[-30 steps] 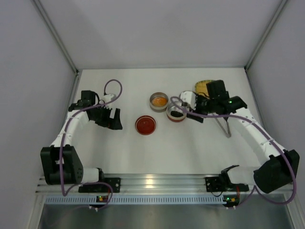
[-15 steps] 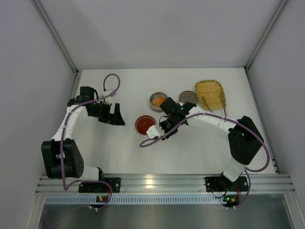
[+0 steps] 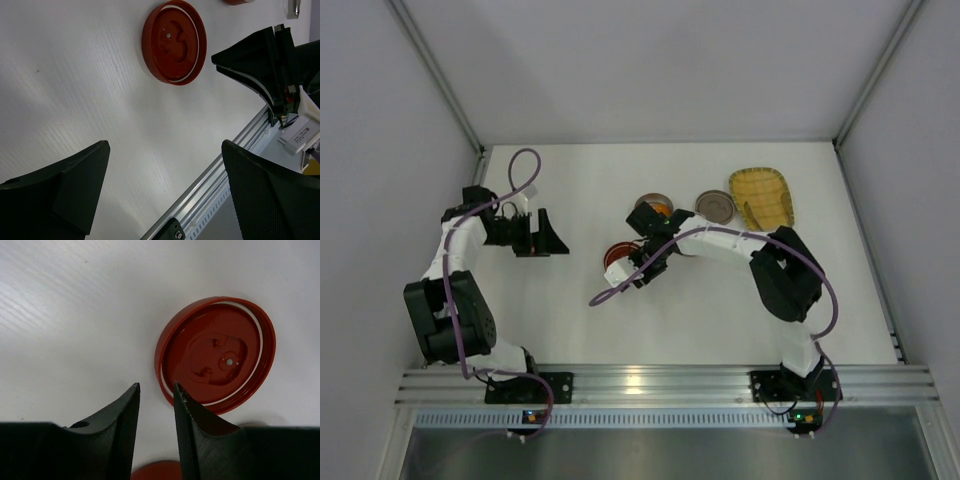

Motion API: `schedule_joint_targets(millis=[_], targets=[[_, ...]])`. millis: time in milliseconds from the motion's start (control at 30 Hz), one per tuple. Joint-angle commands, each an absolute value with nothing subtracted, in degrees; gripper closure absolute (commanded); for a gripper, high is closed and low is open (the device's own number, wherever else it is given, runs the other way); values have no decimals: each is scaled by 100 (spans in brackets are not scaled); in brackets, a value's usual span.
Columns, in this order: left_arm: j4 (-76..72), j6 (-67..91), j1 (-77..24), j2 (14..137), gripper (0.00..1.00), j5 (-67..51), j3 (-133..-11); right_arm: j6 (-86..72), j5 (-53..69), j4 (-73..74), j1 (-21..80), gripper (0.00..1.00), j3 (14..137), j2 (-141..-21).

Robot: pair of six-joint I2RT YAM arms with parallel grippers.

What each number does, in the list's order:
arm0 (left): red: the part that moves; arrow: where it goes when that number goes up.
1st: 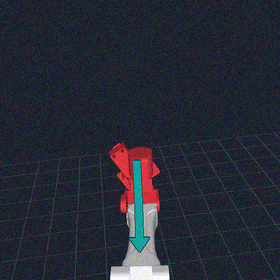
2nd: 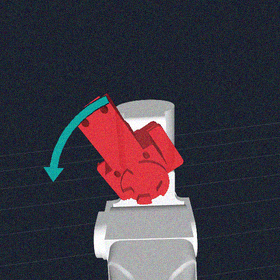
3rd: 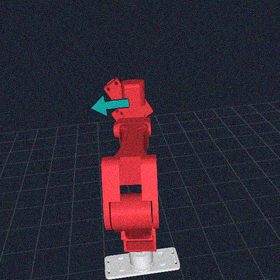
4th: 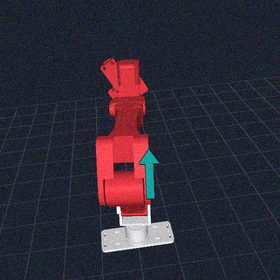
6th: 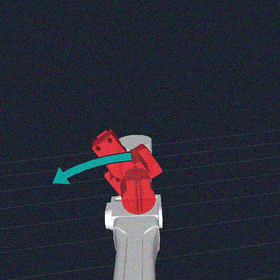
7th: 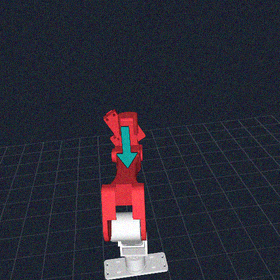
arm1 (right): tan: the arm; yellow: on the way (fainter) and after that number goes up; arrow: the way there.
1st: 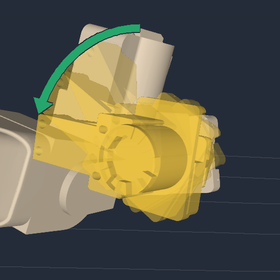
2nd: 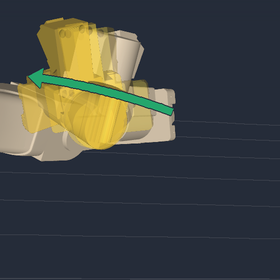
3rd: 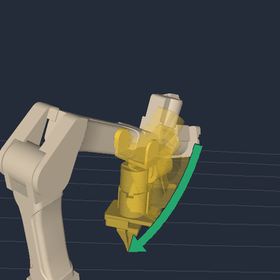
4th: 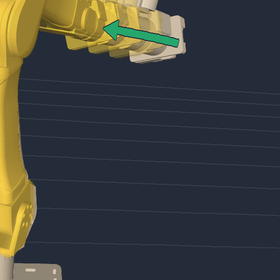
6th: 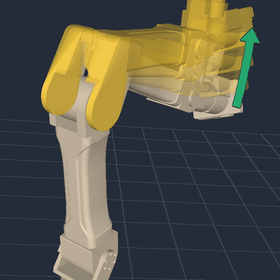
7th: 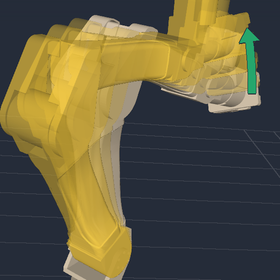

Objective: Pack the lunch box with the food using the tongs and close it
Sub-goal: Pick up the box lid from the center of the board.

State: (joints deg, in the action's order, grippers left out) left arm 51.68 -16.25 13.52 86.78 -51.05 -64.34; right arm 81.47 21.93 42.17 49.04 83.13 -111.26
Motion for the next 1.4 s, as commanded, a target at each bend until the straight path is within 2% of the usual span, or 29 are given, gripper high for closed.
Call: schedule_joint_targets(millis=[0, 167, 633, 833, 933, 1067, 1233, 1367], targets=[[5265, -1802, 1371, 8736, 2, -5599, -6592, 8332, 2259, 3964, 5089, 66, 8744, -11425], [5212, -1872, 1371, 8728, 2, -5581, -6504, 8446, 2084, 4122, 5106, 66, 9096, -11777], [5150, -1995, 1380, 8701, 2, -5414, -6363, 8429, 1916, 4411, 5194, 68, 9000, -11962], [5115, -1951, 1380, 8649, 2, -5318, -6372, 8341, 1749, 4834, 5229, 76, 9307, -12331], [5089, -1942, 1380, 8613, 2, -5248, -6372, 8201, 1679, 4861, 5238, 84, 9290, -12375], [5115, -1916, 1380, 8499, 2, -5133, -6433, 7710, 1652, 4676, 5256, 100, 9053, -12034], [5106, -1846, 1380, 8280, 2, -5027, -6469, 7374, 1521, 4280, 5273, 100, 8465, -11427], [5150, -1924, 1380, 8095, 2, -5027, -6477, 6831, 1695, 4254, 5169, 100, 8481, -10953]])
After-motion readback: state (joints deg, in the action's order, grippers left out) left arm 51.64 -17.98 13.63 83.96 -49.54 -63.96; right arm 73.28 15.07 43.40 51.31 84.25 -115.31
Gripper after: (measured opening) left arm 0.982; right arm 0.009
